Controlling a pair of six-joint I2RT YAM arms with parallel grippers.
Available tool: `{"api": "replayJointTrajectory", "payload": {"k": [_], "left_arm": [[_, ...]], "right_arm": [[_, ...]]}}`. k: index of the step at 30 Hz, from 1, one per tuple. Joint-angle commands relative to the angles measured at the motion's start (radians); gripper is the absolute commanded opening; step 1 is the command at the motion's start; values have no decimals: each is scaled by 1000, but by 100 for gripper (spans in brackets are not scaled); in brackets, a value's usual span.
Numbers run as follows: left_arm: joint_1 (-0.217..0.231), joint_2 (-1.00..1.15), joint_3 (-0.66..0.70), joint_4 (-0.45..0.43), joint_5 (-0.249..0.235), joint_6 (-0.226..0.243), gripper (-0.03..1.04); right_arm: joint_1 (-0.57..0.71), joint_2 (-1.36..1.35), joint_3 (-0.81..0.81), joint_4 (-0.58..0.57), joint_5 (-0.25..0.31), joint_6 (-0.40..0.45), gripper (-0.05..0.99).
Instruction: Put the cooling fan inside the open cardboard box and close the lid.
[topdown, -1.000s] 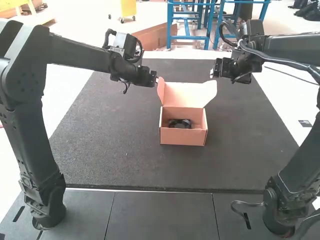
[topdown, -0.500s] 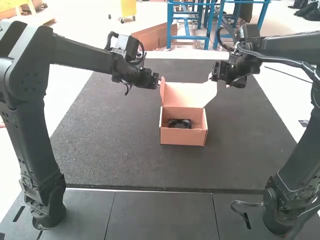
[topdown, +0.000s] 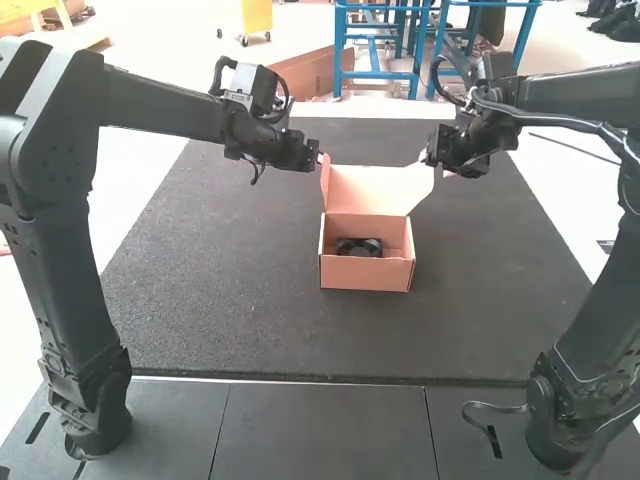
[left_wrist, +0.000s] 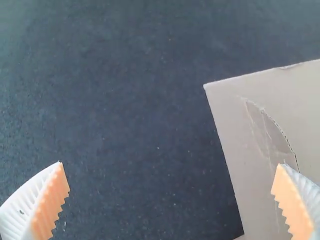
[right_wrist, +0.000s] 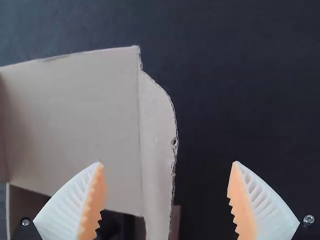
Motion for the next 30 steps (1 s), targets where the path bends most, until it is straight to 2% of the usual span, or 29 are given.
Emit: {"api": "replayJointTrajectory", "payload": {"k": [1, 7, 9, 12, 26, 30], "left_arm": [[-2, 12, 37, 5, 10, -7, 96], [-2, 12, 37, 6, 10, -6, 96], [-2, 13, 37, 6, 10, -6, 96], [-4, 16, 37, 6, 10, -6, 96], [-4, 21, 37, 6, 10, -7, 96], [-4, 23, 37, 3, 10, -12, 96]], "right_arm": [[-8, 19, 42, 5, -23, 12, 53], [-8, 36, 44, 7, -28, 12, 53], [-8, 39, 45, 12, -28, 11, 46], [-8, 41, 47, 28, -28, 9, 43], [-6, 65, 44, 61, -33, 0, 12], [-6, 75, 42, 62, -42, -3, 6]]}}
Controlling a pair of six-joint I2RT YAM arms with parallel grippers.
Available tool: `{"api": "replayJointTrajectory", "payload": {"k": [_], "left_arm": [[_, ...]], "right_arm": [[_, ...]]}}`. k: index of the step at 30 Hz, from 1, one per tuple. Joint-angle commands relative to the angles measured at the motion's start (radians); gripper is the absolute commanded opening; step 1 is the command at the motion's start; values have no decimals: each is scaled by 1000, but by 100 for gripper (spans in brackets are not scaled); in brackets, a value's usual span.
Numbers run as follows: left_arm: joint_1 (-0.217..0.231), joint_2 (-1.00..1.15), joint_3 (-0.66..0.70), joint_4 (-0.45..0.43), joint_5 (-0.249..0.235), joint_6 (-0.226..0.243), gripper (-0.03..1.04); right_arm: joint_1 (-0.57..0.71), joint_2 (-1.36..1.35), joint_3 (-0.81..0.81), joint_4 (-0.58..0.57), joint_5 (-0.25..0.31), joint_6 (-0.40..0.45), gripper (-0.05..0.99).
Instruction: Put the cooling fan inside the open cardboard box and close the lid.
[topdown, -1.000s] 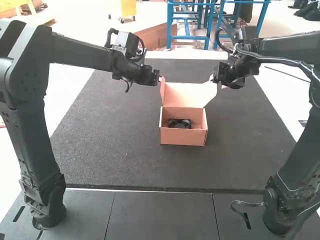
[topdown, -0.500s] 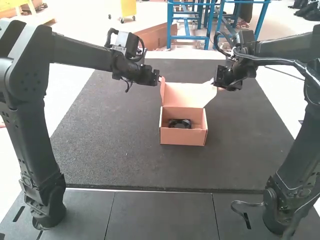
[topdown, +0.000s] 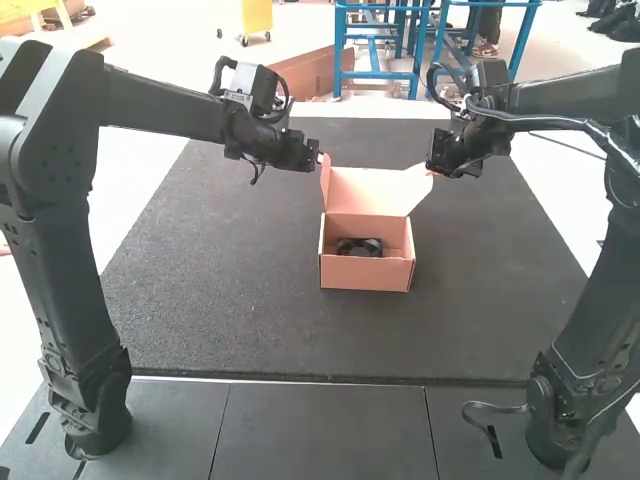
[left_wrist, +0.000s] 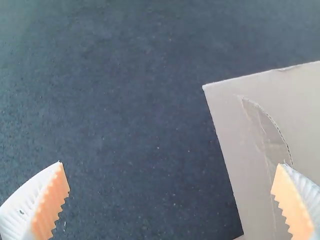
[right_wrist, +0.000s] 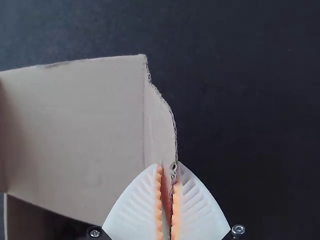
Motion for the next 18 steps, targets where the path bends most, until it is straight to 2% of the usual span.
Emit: {"api": "replayJointTrajectory", "payload": {"k": [1, 4, 15, 18], "left_arm": [[-4, 24, 36, 4, 11, -12, 96], [-12, 24, 36, -4, 11, -16, 96], [-32, 23, 36, -17, 10, -62, 96], [-33, 21, 36, -27, 10, -67, 96]], "right_arm": [[-6, 15, 35, 3, -20, -5, 5], [-3, 15, 35, 13, -21, 1, -1], [77, -4, 41, 3, -7, -32, -2], [95, -16, 35, 0, 11, -48, -2]]}}
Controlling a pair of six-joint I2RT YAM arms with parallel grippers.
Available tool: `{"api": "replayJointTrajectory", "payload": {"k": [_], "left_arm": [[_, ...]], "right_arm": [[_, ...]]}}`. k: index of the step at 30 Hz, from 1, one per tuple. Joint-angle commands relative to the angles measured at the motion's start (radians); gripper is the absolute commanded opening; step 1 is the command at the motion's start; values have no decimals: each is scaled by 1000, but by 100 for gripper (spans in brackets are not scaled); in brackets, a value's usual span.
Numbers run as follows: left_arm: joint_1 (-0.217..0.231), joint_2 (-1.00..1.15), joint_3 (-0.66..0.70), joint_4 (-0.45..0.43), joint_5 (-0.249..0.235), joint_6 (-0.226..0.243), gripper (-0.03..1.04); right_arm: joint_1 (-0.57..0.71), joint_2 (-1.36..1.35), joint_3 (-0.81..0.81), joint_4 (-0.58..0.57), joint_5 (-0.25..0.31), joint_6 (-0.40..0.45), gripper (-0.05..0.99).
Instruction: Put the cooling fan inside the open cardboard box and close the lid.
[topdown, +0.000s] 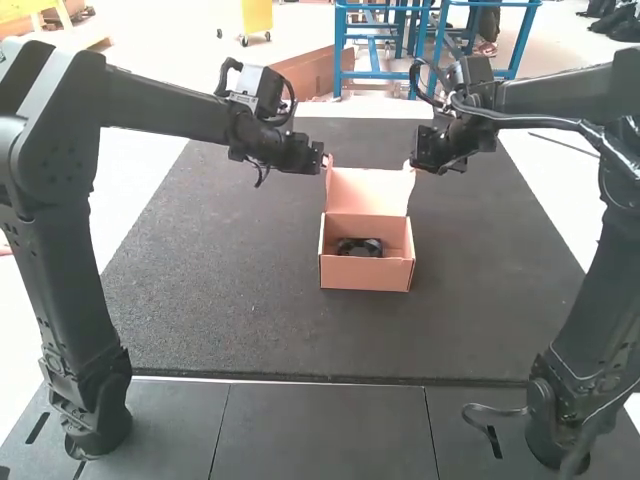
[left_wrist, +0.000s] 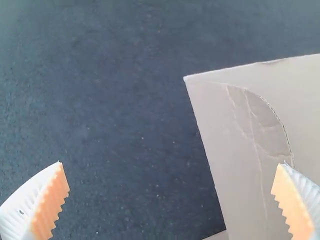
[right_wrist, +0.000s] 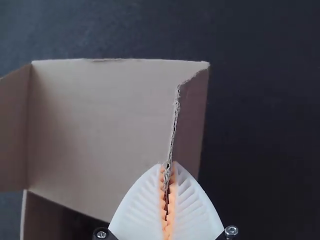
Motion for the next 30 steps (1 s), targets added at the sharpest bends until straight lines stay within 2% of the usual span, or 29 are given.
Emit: {"api": "replayJointTrajectory", "payload": {"k": [1, 4, 5, 23, 30], "left_arm": [[-9, 20, 38, -5, 9, -21, 96], [-9, 20, 38, -8, 9, -23, 96], [-9, 20, 38, -8, 9, -23, 96], [-30, 1, 33, -43, 9, -34, 96], [-30, -14, 30, -92, 11, -38, 96]], "right_arm": [[31, -28, 9, -16, 21, -30, -2], [43, -36, -3, -39, 93, -59, -2], [43, -39, -6, -45, 96, -62, -2], [68, -132, -120, -56, 94, -64, -2], [89, -152, -144, -57, 88, -62, -2]]}}
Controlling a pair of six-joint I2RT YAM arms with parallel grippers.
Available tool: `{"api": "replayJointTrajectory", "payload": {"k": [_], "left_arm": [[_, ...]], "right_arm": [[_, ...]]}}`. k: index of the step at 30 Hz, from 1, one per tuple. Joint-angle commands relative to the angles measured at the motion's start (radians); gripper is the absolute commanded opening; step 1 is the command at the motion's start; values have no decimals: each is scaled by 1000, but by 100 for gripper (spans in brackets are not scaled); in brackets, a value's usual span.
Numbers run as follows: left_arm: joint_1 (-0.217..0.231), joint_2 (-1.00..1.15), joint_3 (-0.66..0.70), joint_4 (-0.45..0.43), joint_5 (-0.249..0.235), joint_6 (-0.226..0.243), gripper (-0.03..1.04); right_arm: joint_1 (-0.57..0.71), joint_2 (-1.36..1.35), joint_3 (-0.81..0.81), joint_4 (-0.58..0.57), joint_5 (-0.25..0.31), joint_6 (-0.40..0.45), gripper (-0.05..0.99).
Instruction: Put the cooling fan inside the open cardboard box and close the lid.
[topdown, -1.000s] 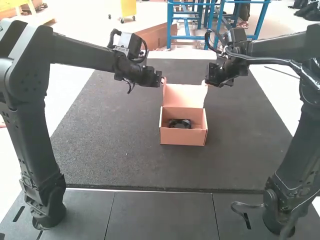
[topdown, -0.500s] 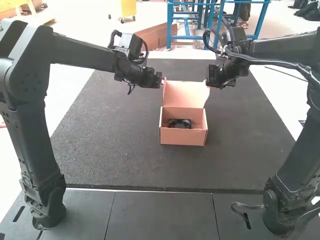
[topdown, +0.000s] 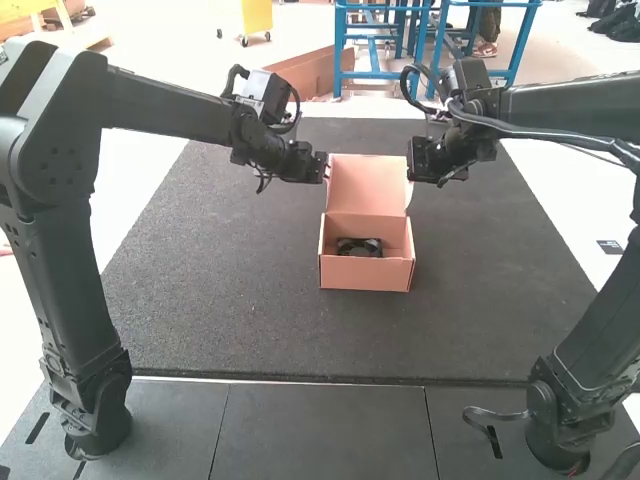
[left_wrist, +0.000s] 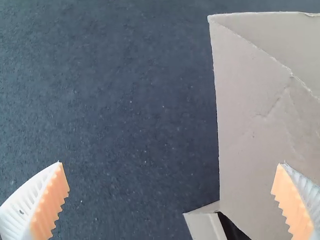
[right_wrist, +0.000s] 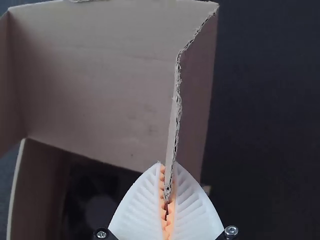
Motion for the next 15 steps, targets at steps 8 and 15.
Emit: {"api": "replayJointTrajectory", "payload": {"k": [8, 15], "left_arm": [[-7, -26, 25, -22, 11, -8, 96], [-5, -40, 25, -42, 11, -8, 96]], "right_arm": [[15, -42, -61, -15, -2, -9, -2], [30, -72, -103, -18, 0, -10, -2]]}}
